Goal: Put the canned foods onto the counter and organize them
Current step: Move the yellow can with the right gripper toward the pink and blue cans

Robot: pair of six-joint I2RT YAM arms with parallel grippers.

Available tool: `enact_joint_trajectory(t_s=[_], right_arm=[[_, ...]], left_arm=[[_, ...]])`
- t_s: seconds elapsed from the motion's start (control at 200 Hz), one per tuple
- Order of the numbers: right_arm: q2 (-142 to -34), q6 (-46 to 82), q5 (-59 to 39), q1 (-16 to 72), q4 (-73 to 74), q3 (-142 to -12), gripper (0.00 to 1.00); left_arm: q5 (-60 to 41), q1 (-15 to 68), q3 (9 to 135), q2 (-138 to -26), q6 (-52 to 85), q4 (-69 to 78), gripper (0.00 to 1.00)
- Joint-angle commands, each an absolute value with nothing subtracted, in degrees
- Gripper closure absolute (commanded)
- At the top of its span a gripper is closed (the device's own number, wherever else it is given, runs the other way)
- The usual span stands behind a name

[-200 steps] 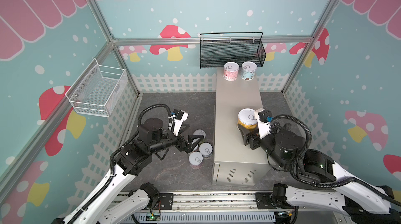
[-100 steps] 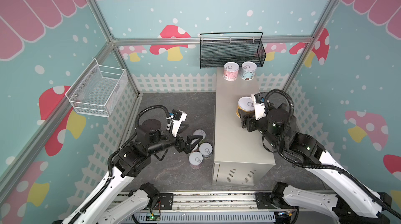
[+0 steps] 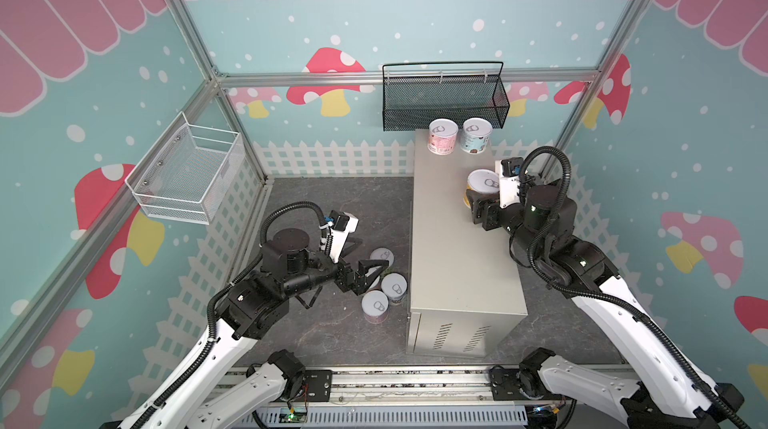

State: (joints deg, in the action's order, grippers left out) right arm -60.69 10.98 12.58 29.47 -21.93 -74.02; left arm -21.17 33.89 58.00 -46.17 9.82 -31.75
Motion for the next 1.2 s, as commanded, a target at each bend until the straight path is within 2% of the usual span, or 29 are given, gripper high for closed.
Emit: enact_joint_trajectory(t_s=[0.0,0.255,0.48,0.77,1.196], right_arm=[[-62.8,9.4,6.0,25.8,-19.2,-73.2,0.21],[-68.1,6.9,-0.3,19.7,-14.6,-73.2,0.23],[-70.7,6.9,-2.2,18.6,-12.0,-73.0,0.25],[-71.3,7.2,-1.3,18.5,-10.5,-71.6,0.25],[-71.1,6.4,-1.0,17.3,-10.3,-70.2,0.24]], left_arm=[[-21.3,34.2,57.4,-45.6,8.8,-30.5,0.01],[-21.1,34.2,57.3,-45.4,8.8,-30.5,0.01],[-21.1,34.2,57.2,-45.2,8.6,-30.5,0.01],[-29.4,34.7,57.7,-44.9,8.4,-29.1,0.01],[-33.9,38.1,72.2,-53.6,4.3,-32.4,0.0]])
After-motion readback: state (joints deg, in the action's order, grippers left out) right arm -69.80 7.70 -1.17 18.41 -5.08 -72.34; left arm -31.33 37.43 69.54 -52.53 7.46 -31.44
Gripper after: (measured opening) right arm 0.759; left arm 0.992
